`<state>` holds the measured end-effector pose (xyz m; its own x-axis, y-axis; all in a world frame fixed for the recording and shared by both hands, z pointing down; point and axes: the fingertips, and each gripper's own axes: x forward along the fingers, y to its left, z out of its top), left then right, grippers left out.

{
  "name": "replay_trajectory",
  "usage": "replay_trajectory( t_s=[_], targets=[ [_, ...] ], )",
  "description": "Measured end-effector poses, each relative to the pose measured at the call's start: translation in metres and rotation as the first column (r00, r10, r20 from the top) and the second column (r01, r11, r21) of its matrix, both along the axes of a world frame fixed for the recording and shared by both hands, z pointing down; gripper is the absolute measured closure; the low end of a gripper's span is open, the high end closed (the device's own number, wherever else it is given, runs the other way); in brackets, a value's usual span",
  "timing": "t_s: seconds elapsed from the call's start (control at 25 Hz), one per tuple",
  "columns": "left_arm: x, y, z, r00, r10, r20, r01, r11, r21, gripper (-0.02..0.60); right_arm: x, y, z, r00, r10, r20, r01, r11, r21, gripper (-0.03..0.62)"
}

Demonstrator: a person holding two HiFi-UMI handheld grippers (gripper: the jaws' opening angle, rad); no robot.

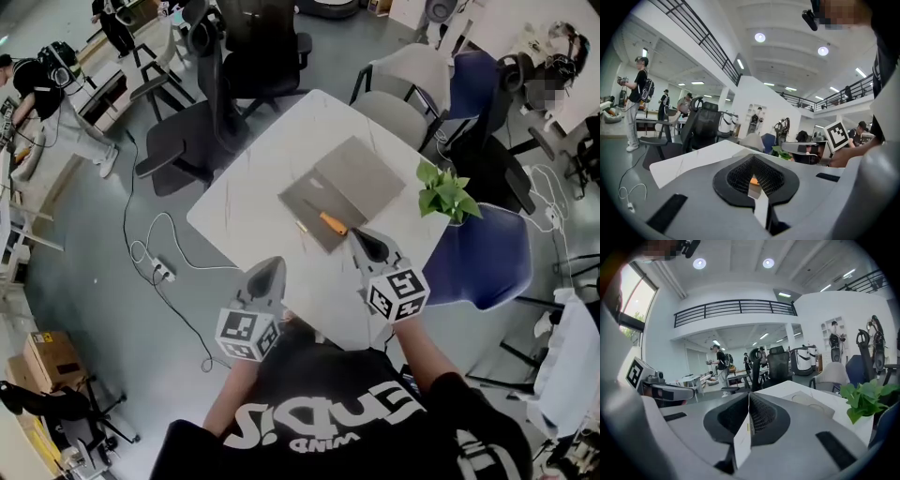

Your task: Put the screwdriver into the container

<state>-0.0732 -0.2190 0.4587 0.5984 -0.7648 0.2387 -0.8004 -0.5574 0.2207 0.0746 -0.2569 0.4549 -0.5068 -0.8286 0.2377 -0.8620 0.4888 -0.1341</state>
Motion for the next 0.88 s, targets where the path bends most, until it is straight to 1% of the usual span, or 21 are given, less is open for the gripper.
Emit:
replay_trajectory(
  t_s=[0.16, 0.36, 0.88],
  targets=[
    [0.002, 0.004, -0.001, 1.0, 0.001, -0.003, -0.001, 1.0, 0.001, 0.568, 0.013, 0.021, -0.003, 0.998, 0.055, 0.037, -0.056, 0.998, 0.028, 0.579],
    [0.003, 0.006, 0.001, 1.0, -0.005, -0.009, 0.005, 1.0, 0.0, 0.568, 0.022, 0.036, 0.0, 0.991, 0.104, 0.086, -0.107, 0.994, 0.024, 0.579],
    [0.001, 0.006, 0.0, 1.0, -0.014, -0.018, 0.014, 1.0, 0.0, 0.568, 0.017, 0.044, 0.002, 0.996, 0.077, 0.042, -0.079, 0.996, 0.05, 0.582]
  ],
)
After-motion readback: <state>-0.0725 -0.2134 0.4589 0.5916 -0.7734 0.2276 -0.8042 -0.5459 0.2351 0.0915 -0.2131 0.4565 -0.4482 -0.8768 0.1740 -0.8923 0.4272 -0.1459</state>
